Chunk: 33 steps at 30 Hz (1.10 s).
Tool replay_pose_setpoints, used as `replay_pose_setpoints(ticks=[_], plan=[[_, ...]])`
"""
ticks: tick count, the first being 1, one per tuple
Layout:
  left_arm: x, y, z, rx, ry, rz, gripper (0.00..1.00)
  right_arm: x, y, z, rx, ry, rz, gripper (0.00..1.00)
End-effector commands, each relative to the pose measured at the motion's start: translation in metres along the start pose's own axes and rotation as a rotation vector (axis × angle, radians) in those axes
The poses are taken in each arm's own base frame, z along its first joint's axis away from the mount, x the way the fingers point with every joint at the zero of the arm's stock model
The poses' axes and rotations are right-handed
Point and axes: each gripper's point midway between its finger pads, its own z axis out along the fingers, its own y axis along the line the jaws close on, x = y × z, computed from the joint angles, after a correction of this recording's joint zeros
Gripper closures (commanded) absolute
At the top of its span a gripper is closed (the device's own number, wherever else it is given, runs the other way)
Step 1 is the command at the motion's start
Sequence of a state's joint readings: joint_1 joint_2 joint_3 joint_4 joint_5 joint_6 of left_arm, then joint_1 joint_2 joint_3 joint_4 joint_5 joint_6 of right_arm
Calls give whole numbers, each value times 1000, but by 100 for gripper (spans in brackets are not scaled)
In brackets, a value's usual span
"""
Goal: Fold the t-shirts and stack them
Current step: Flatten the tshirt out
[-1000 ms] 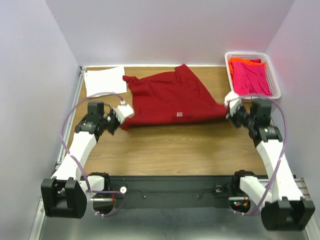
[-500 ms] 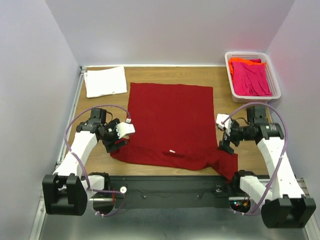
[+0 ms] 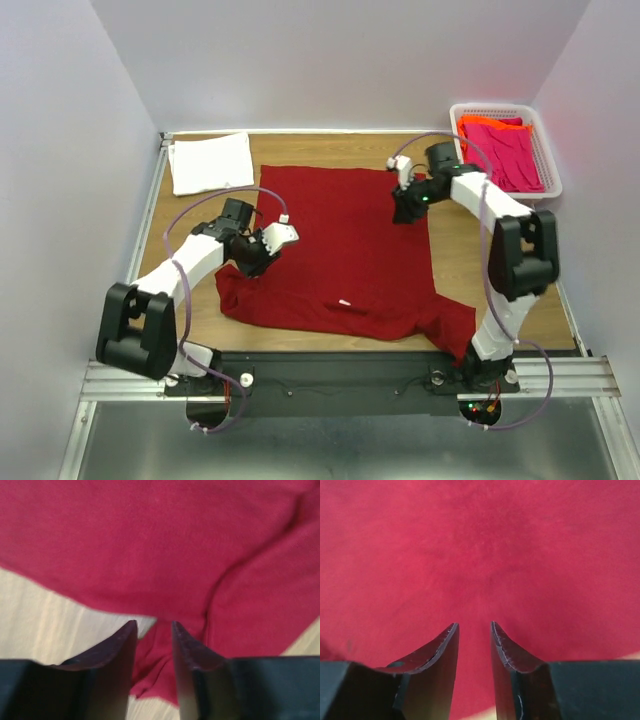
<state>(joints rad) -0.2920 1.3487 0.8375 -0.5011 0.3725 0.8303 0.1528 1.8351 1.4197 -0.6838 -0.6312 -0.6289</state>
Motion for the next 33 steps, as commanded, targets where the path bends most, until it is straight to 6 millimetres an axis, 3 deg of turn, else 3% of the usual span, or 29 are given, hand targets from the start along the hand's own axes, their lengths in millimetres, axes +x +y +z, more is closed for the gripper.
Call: replay_pose_setpoints(ticks=[1, 2, 5, 9, 11, 13, 14, 15, 17, 18, 19, 20, 21, 22, 23, 24, 25, 26, 27, 28, 29, 30, 31, 32, 33], plan=[[6, 12, 13, -59, 54, -91, 63, -29, -25, 21, 157, 6, 30, 64], [14, 10, 20, -43, 90, -102, 65, -20, -33, 34, 160, 39, 54, 66], [34, 9, 32, -22, 176, -108, 70, 2, -53, 50, 224, 120, 99, 70], [56, 16, 46, -25, 264, -121, 74, 42, -62, 55, 290, 240, 120, 72], [55, 34, 49, -51, 270, -141, 75, 55, -59, 48, 314, 279, 114, 72], [56, 69, 53, -94, 279, -192, 77, 77, -43, 40, 294, 327, 125, 72], [55, 83, 53, -110, 278, -216, 78, 89, -29, 37, 261, 370, 134, 72], [50, 117, 55, -152, 270, -249, 80, 106, -14, 35, 224, 412, 133, 72], [40, 151, 57, -197, 264, -266, 82, 117, 22, 28, 145, 465, 115, 72], [42, 163, 70, -195, 283, -280, 82, 122, 39, 27, 102, 487, 104, 72], [9, 204, 59, -275, 213, -271, 82, 131, 71, 22, 8, 520, 113, 73], [-5, 221, 57, -303, 190, -275, 82, 134, 94, 24, -69, 539, 116, 72], [-35, 249, 50, -329, 127, -292, 82, 125, 124, 24, -156, 529, 71, 72], [-50, 258, 45, -328, 87, -299, 81, 115, 156, 19, -281, 504, 100, 72], [-60, 258, 39, -308, 71, -314, 80, 102, 175, 17, -337, 477, 86, 71], [-87, 265, 21, -311, -9, -303, 77, 90, 183, 14, -382, 445, 101, 70], [-96, 261, 12, -298, -35, -305, 74, 67, 185, 10, -399, 400, 111, 69], [-101, 252, 5, -281, -49, -298, 71, 58, 179, 10, -377, 382, 112, 69], [-103, 232, -8, -251, -69, -285, 60, 50, 171, 10, -349, 369, 103, 69], [-102, 218, -13, -229, -70, -273, 55, 41, 160, 9, -315, 348, 85, 68], [-100, 200, -16, -201, -65, -240, 50, 28, 135, 8, -241, 310, 79, 67], [-104, 183, -37, -205, -90, -211, 45, 21, 121, 6, -200, 287, 80, 67], [-77, 152, -22, -138, -32, -223, 38, 19, 107, 10, -168, 284, 102, 66], [-77, 136, -36, -142, -42, -187, 36, 8, 82, 9, -93, 255, 98, 66], [-50, 109, -23, -87, 18, -200, 33, 6, 72, 11, -65, 257, 99, 66]])
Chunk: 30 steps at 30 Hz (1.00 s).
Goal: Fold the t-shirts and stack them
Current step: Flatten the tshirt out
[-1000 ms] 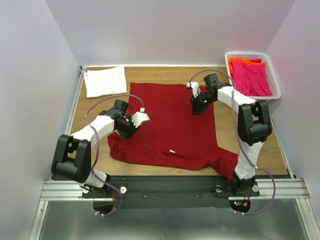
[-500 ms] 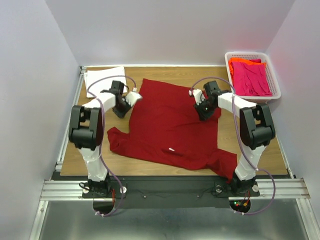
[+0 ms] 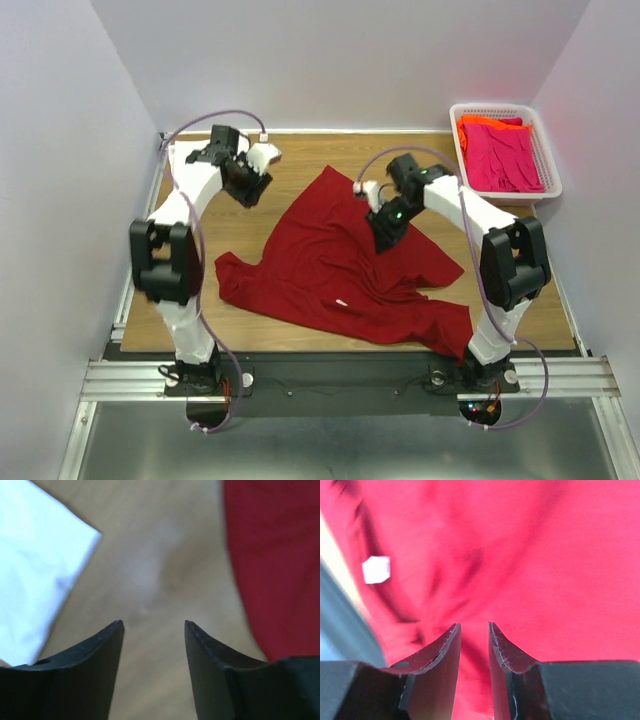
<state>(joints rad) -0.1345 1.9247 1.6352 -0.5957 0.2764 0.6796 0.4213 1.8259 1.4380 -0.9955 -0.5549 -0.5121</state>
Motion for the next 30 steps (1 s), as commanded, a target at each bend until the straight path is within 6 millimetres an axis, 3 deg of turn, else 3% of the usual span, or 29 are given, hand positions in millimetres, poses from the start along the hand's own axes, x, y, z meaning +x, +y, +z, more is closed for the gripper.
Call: replay_pose_setpoints(ticks=[1, 2, 7, 11, 17, 20, 21, 22, 23, 24, 26, 27, 28, 30], plan=[[54, -82, -43, 160, 65, 68, 32, -20, -58, -17, 151, -56, 64, 66], [79, -103, -46, 195, 117, 101, 32, -28, -71, -18, 202, -71, 56, 66], [132, -149, -52, 272, 240, 190, 34, -29, -110, 6, 275, -27, 85, 66], [158, -158, -49, 283, 320, 226, 36, -18, -136, 21, 343, 24, 98, 67], [200, -137, -29, 204, 498, 290, 43, 22, -154, 36, 392, 138, 127, 68], [198, -95, -10, 91, 527, 269, 52, 45, -152, 34, 397, 185, 144, 68], [208, -78, -1, 78, 561, 226, 55, 59, -148, 36, 388, 213, 152, 68], [184, -50, 5, 21, 520, 209, 62, 64, -145, 34, 388, 222, 146, 68], [177, -34, 10, -9, 515, 195, 64, 65, -138, 28, 388, 213, 140, 68], [156, -2, 22, -67, 488, 189, 67, 75, -130, 29, 368, 228, 142, 67], [126, 24, 32, -112, 441, 199, 68, 75, -111, 26, 312, 208, 141, 67], [116, 26, 48, -84, 415, 193, 67, 77, -102, 27, 284, 208, 139, 67], [65, 51, 44, -132, 301, 199, 64, 84, -90, 29, 244, 221, 145, 67], [29, 50, 54, -58, 198, 169, 58, 85, -59, 26, 154, 214, 142, 67]])
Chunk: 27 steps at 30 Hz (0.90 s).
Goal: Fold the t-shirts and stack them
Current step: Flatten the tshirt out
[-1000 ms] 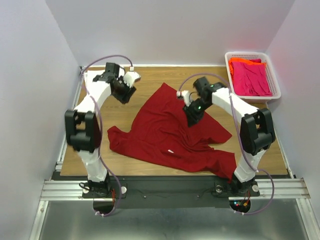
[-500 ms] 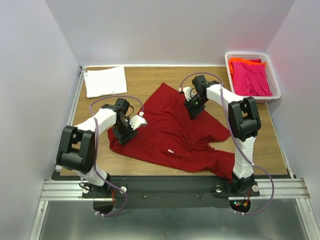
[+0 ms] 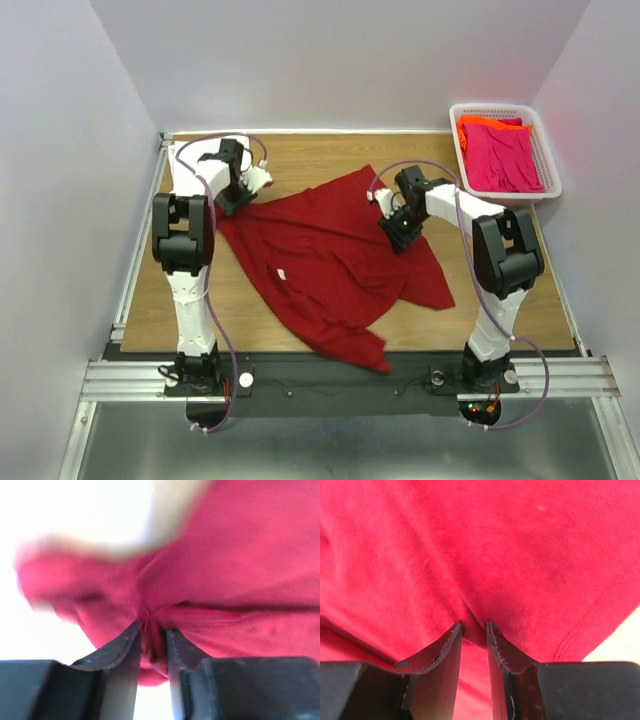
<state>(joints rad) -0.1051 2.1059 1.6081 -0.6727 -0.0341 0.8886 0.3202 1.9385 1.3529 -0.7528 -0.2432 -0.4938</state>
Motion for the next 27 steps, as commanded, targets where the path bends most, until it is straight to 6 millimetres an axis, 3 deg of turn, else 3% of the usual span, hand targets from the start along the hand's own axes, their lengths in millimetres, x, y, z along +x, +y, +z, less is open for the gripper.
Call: replay_pose_setpoints(ticks=[1, 3, 5, 6, 7, 8, 9, 10, 11, 12, 13, 14, 15, 16, 20, 23, 27], plan=[[-107, 59, -48, -70, -332, -23, 55, 52, 56, -9, -192, 144, 16, 67], [-129, 66, -75, -57, -435, -46, 52, 58, 62, -20, -197, 138, 21, 67], [-135, 62, -94, -42, -493, -55, 48, 58, 57, -26, -166, 129, 20, 68], [-140, 62, -123, -60, -563, -50, 46, 52, 48, -32, -133, 105, 25, 67], [-129, 45, -114, -14, -546, -73, 45, 47, 42, -36, -115, 90, 46, 68], [-125, 37, -119, -2, -558, -85, 43, 42, 35, -39, -96, 73, 65, 68], [-123, 34, -145, -25, -608, -89, 41, 27, 22, -49, -71, 25, 89, 68], [-113, 8, -133, 53, -597, -106, 38, 19, 18, -52, -69, 3, 118, 68], [-111, -1, -137, 74, -616, -146, 37, 8, 15, -56, -70, -35, 126, 67], [-111, -13, -156, 85, -662, -156, 35, -6, 10, -62, -54, -81, 127, 66], [-110, -24, -157, 102, -670, -170, 33, -14, 7, -63, -47, -106, 137, 65], [-99, -44, -142, 139, -635, -194, 32, -24, 4, -61, -42, -137, 150, 64], [-104, -51, -143, 128, -653, -199, 31, -30, 2, -59, -43, -149, 162, 63], [-101, -74, -137, 134, -625, -220, 30, -39, -2, -59, -39, -168, 167, 63], [-111, -104, -116, 96, -572, -262, 29, -51, -12, -33, -57, -166, 214, 62], [-110, -105, -94, 79, -511, -336, 31, -54, -21, -20, -44, -163, 228, 62], [-107, -99, -66, 22, -421, -370, 33, -37, -37, 8, 22, -92, 240, 62]])
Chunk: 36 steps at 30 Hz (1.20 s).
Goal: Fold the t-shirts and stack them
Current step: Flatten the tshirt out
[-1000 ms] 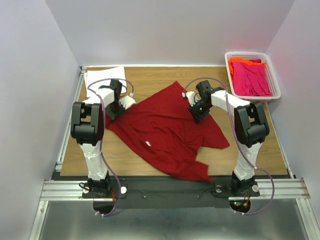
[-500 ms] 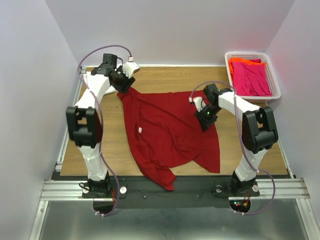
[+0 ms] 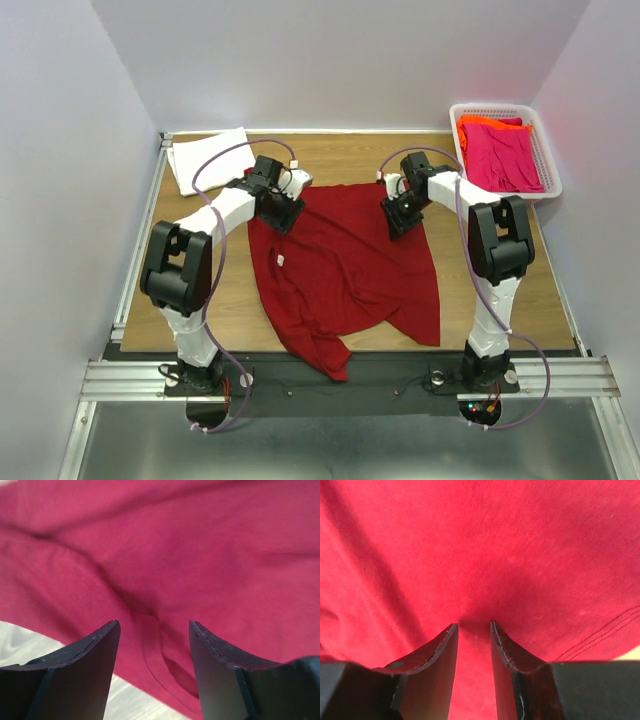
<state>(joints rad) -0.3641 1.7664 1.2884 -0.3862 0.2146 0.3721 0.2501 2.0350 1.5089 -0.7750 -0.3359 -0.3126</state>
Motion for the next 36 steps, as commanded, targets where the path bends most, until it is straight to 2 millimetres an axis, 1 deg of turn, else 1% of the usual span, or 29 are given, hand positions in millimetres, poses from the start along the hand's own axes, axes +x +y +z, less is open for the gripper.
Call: replay_pose_setpoints(ticks=[1, 2, 3, 5, 6, 8, 9, 10, 12, 13, 14, 15, 16, 17, 19, 20, 21, 22, 24, 25, 26, 27, 28, 31, 32, 33, 34, 35, 36], plan=[[-7, 30, 6, -155, -3, -84, 34, -6, -17, 13, 83, -12, 0, 62], [-5, 33, 8, -169, 7, -86, 35, -4, -21, 15, 99, -7, -6, 62], [2, 38, 13, -196, 33, -86, 37, 4, -26, 19, 119, 16, -4, 62], [8, 39, 17, -204, 53, -87, 41, 11, -30, 22, 140, 34, -6, 62], [15, 45, 18, -237, 81, -78, 47, 16, -33, 24, 156, 45, -5, 62], [22, 46, 17, -245, 93, -76, 56, 20, -36, 24, 172, 53, -12, 62], [21, 48, 11, -255, 83, -79, 62, 23, -39, 24, 189, 62, -14, 63], [27, 52, 7, -257, 87, -92, 72, 26, -42, 24, 197, 70, -16, 63], [30, 59, -5, -262, 78, -111, 80, 30, -50, 18, 222, 74, -13, 63], [26, 63, -17, -262, 51, -112, 85, 33, -53, 17, 230, 78, -13, 63], [37, 77, -26, -285, 57, -144, 87, 37, -56, 16, 236, 86, -18, 63], [38, 79, -35, -271, 41, -151, 89, 39, -62, 11, 253, 84, -11, 63], [48, 84, -38, -264, 51, -152, 92, 42, -65, 9, 260, 89, -12, 63], [60, 98, -43, -282, 64, -179, 93, 47, -67, 8, 264, 99, -21, 63], [83, 110, -45, -282, 105, -195, 98, 52, -74, 3, 287, 109, -32, 63], [90, 115, -45, -280, 117, -219, 98, 54, -75, 1, 290, 113, -40, 64], [107, 126, -46, -281, 146, -245, 98, 58, -77, 0, 298, 123, -40, 64], [114, 130, -46, -281, 155, -255, 97, 61, -79, -1, 303, 129, -44, 64], [127, 141, -50, -293, 165, -274, 89, 63, -83, -9, 323, 130, -61, 64], [135, 151, -56, -312, 166, -299, 73, 65, -84, -11, 327, 131, -68, 64], [137, 155, -59, -319, 159, -312, 66, 65, -87, -14, 332, 130, -78, 64], [142, 160, -64, -316, 155, -329, 56, 66, -87, -16, 332, 130, -83, 63], [142, 163, -67, -317, 152, -336, 53, 65, -87, -17, 333, 127, -91, 63], [127, 167, -79, -313, 93, -316, 45, 55, -87, -28, 345, 95, -120, 61], [119, 164, -81, -292, 58, -303, 42, 46, -87, -33, 345, 70, -123, 60], [103, 160, -87, -264, 1, -284, 41, 40, -83, -38, 337, 41, -130, 57], [96, 157, -90, -247, -26, -276, 40, 34, -82, -41, 335, 23, -130, 57], [81, 153, -92, -231, -57, -253, 40, 25, -81, -46, 335, -5, -126, 56], [74, 149, -93, -218, -72, -243, 40, 21, -80, -50, 332, -21, -124, 55]])
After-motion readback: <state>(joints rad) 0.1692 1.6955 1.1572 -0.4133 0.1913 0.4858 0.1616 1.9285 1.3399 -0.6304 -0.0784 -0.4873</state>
